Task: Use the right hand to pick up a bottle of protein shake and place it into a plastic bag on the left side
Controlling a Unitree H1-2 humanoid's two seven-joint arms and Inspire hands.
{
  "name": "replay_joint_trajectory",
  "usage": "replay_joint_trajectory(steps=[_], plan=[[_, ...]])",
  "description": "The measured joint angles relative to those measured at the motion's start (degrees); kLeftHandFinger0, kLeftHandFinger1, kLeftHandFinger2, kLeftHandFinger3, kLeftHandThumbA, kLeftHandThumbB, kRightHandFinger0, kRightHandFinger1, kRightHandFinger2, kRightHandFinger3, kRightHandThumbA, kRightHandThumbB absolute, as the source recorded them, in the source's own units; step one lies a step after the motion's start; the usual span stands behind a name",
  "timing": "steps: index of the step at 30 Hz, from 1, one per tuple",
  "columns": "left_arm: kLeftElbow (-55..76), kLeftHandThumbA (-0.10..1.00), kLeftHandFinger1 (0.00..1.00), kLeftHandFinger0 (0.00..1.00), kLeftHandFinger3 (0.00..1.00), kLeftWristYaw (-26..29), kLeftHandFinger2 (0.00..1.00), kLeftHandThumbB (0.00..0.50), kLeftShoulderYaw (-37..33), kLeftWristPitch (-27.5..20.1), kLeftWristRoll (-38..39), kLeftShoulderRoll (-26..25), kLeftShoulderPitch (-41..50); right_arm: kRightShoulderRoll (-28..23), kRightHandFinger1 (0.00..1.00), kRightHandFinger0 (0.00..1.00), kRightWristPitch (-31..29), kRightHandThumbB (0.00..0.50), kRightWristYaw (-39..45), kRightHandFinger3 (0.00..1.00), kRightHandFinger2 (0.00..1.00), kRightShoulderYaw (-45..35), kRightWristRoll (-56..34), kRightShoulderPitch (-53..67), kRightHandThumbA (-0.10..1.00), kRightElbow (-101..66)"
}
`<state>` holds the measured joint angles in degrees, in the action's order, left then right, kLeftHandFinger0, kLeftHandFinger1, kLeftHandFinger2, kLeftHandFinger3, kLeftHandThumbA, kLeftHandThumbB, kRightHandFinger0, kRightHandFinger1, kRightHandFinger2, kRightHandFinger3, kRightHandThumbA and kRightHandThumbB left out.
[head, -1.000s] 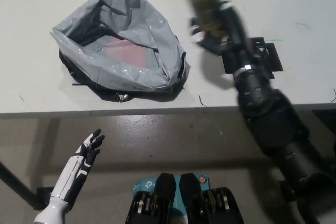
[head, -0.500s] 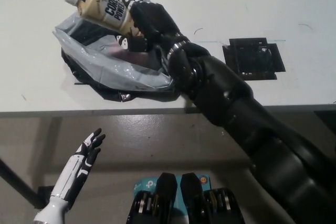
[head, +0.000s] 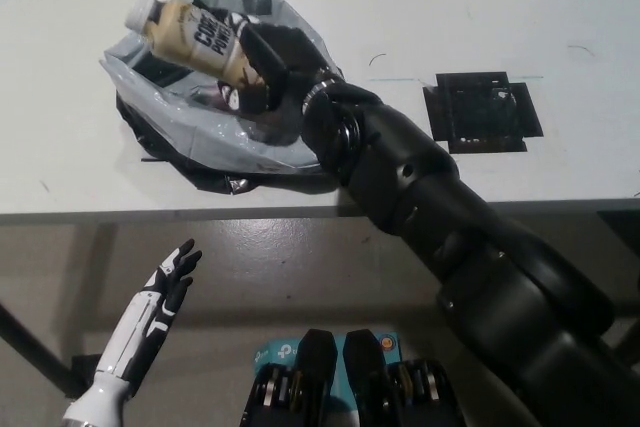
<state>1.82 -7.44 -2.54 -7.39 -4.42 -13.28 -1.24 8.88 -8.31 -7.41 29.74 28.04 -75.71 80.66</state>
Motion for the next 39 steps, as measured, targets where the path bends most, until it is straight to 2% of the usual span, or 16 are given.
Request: replay_joint_trajectory(steps=[3,9,11,13,14,15,16,21,22,26,29,30,33,34,36,39], plan=[[0.0,1.0,1.0,1.0,1.0,0.0,1.0,0.197,0.0,0.0,0.0,0.0,0.0,-0.1,1.0,1.0,1.3,0.5,3.4,1.0,1.0,-0.2,-0.2,0.4,0.9,0.5],[0.0,1.0,1.0,1.0,1.0,0.0,1.0,0.211,0.0,0.3,0.0,0.0,-0.1,-0.5,1.0,1.0,3.5,0.5,11.1,1.0,1.0,-2.5,-1.5,0.6,0.86,0.7],[0.1,1.0,1.0,1.0,1.0,-0.1,1.0,0.189,0.0,0.5,0.0,-0.2,-0.2,-0.9,1.0,1.0,3.6,0.5,12.9,1.0,1.0,-4.4,-2.4,0.6,0.9,-0.2],[0.1,1.0,1.0,1.0,1.0,-0.4,1.0,0.21,0.0,0.7,0.0,-0.2,-0.3,-1.6,1.0,1.0,3.5,0.5,13.6,1.0,1.0,-6.9,-3.5,0.7,0.9,-2.4],[0.1,1.0,1.0,1.0,1.0,-0.4,1.0,0.206,0.0,0.7,0.0,-0.2,-0.3,-1.7,1.0,1.0,3.5,0.5,13.7,1.0,1.0,-7.4,-3.7,0.7,0.89,-2.8],[0.1,1.0,1.0,1.0,1.0,-0.5,1.0,0.215,0.0,0.7,0.0,-0.2,-0.3,-2.1,1.0,1.0,3.3,0.483,13.9,1.0,1.0,-8.7,-4.4,0.7,0.83,-4.4],[0.1,1.0,1.0,1.0,1.0,-0.6,1.0,0.216,-0.1,0.8,0.0,-0.2,-0.3,-2.7,1.0,1.0,2.7,0.487,14.3,1.0,1.0,-10.3,-5.3,0.7,0.83,-6.5],[-0.1,1.0,1.0,1.0,1.0,-0.6,1.0,0.198,-0.1,1.1,0.0,-0.1,-0.3,-5.0,1.0,1.0,1.6,0.466,15.0,1.0,1.0,-15.1,-8.3,3.2,0.88,-17.4],[-0.1,1.0,1.0,1.0,1.0,-0.6,1.0,0.197,-0.1,1.1,0.0,-0.1,-0.3,-5.1,1.0,1.0,1.6,0.497,15.1,1.0,1.0,-15.3,-8.5,3.5,0.94,-18.5],[-0.3,1.0,1.0,1.0,1.0,-0.6,1.0,0.194,-0.1,1.3,0.0,0.2,-0.3,-5.5,1.0,1.0,2.1,0.467,15.2,1.0,1.0,-17.2,-9.7,8.5,0.94,-27.4],[-0.5,1.0,1.0,1.0,1.0,-0.6,1.0,0.183,-0.1,1.3,0.0,0.3,-0.3,-5.9,1.0,1.0,2.5,0.426,15.4,1.0,1.0,-18.4,-10.1,12.1,0.92,-32.6],[-0.6,1.0,1.0,1.0,1.0,-0.6,1.0,0.185,-0.1,1.3,0.0,0.4,-0.4,-6.2,1.0,1.0,2.6,0.386,15.4,1.0,1.0,-18.7,-10.4,13.4,0.91,-34.5],[-0.8,1.0,1.0,1.0,1.0,-0.6,1.0,0.205,-0.1,1.4,0.0,0.4,-0.4,-6.9,1.0,1.0,2.9,0.358,15.5,1.0,1.0,-19.4,-11.0,16.3,0.99,-38.1],[-1.0,1.0,1.0,1.0,1.0,-0.6,1.0,0.213,0.0,1.5,0.0,0.4,-0.5,-7.4,1.0,1.0,3.0,0.359,15.5,1.0,1.0,-19.8,-11.3,18.0,0.99,-40.2],[-1.6,1.0,1.0,1.0,1.0,-0.6,1.0,0.207,0.0,1.7,0.0,0.6,-0.8,-8.8,1.0,1.0,3.4,0.396,15.5,1.0,1.0,-20.9,-12.0,21.8,1.0,-44.3],[-2.2,1.0,1.0,1.0,1.0,-0.6,1.0,0.201,0.0,1.9,0.0,0.6,-1.6,-10.8,1.0,1.0,3.5,0.406,15.5,1.0,1.0,-22.6,-12.8,28.4,1.0,-50.5]])
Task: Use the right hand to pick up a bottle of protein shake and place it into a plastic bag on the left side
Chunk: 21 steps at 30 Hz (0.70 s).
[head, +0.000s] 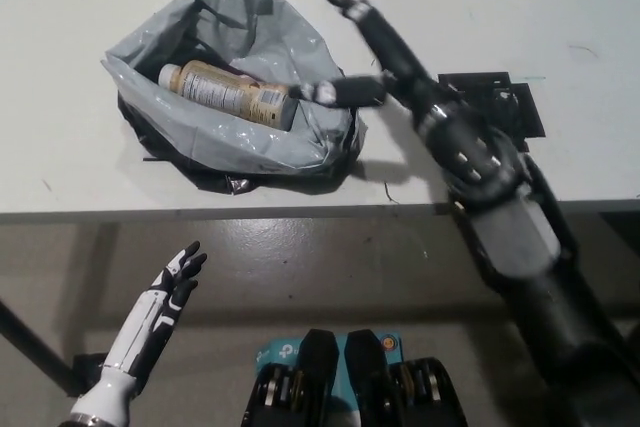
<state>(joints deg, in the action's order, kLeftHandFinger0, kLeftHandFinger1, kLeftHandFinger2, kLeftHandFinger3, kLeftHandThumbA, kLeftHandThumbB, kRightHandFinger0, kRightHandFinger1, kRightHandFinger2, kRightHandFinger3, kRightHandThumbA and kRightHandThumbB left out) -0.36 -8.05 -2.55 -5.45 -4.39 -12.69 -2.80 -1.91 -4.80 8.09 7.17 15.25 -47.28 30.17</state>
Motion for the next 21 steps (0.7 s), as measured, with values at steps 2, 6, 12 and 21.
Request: replay_joint_trajectory(steps=[2,6,12,21], plan=[[-0.1,1.0,1.0,1.0,1.0,0.0,1.0,0.204,0.0,0.1,0.0,0.0,-0.2,-0.7,1.0,1.0,0.1,0.418,0.0,1.0,1.0,-0.6,-0.4,3.0,0.99,-2.7],[-0.3,1.0,1.0,1.0,1.0,0.0,1.0,0.212,0.0,0.2,0.0,0.1,-1.0,-2.8,1.0,1.0,0.1,0.421,0.0,1.0,1.0,-2.6,-1.3,12.9,0.98,-10.2],[-0.3,1.0,1.0,1.0,1.0,0.0,1.0,0.225,0.0,0.2,0.1,0.2,-1.7,-4.6,1.0,1.0,0.1,0.337,-0.1,1.0,1.0,-5.2,-2.9,26.8,0.98,-21.6],[-0.3,1.0,1.0,1.0,1.0,0.0,1.0,0.213,0.2,0.3,0.4,0.2,-2.6,-3.4,1.0,1.0,-2.8,0.242,-1.3,1.0,1.0,-8.7,-4.8,38.5,0.93,-37.1]])
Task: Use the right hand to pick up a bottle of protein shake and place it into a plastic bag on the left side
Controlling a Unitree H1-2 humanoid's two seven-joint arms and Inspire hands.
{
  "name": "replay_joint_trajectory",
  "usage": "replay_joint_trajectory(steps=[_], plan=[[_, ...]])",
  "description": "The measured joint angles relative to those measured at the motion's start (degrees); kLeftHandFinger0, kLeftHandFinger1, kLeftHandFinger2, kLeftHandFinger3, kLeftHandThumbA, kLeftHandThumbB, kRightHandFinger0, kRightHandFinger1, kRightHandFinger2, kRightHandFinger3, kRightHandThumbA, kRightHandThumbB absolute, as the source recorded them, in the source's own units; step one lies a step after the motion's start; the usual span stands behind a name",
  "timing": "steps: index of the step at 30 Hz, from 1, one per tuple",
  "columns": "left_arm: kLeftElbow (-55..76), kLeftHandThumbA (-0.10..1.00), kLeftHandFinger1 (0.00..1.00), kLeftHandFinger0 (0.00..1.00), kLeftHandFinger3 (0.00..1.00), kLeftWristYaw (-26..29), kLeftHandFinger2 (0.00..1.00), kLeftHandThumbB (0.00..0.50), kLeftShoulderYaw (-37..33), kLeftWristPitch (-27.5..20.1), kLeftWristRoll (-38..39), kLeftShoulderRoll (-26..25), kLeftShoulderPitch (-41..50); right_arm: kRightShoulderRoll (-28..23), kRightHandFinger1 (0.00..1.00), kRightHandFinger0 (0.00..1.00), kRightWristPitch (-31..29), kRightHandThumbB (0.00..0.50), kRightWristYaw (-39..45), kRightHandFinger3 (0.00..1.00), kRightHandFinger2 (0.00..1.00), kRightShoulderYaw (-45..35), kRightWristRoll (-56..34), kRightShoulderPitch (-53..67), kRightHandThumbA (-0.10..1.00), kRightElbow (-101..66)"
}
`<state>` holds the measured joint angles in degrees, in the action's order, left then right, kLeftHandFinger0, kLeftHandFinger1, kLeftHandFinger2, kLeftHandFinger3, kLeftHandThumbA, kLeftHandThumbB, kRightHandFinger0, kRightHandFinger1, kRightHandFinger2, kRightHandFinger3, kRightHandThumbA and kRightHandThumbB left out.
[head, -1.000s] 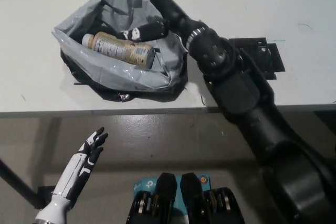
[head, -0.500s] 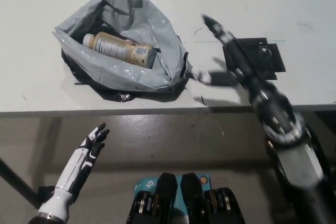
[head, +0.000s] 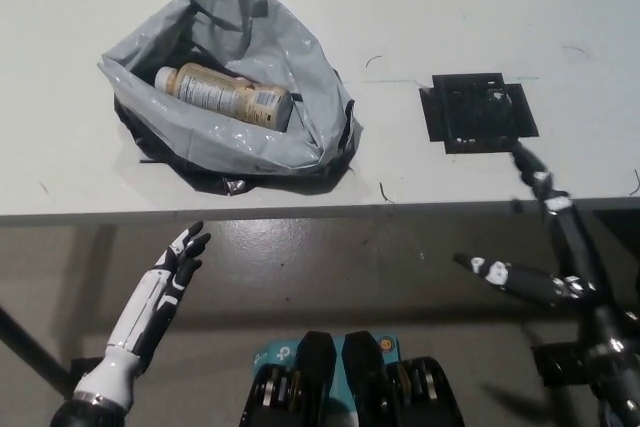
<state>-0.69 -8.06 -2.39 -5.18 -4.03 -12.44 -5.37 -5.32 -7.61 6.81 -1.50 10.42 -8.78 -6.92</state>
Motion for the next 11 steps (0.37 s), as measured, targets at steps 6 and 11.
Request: replay_joint_trajectory(steps=[6,11], plan=[[0.1,1.0,1.0,1.0,1.0,0.0,1.0,0.224,0.2,0.0,0.3,0.0,-0.2,0.8,1.0,1.0,-5.8,0.215,-1.6,1.0,1.0,-2.1,-1.5,1.3,0.84,4.3],[0.7,1.0,1.0,1.0,1.0,0.0,1.0,0.215,0.4,0.0,0.8,-0.1,-0.3,0.9,1.0,1.0,-9.0,0.188,-2.4,1.0,1.0,-3.5,-3.0,1.5,0.79,10.6]])
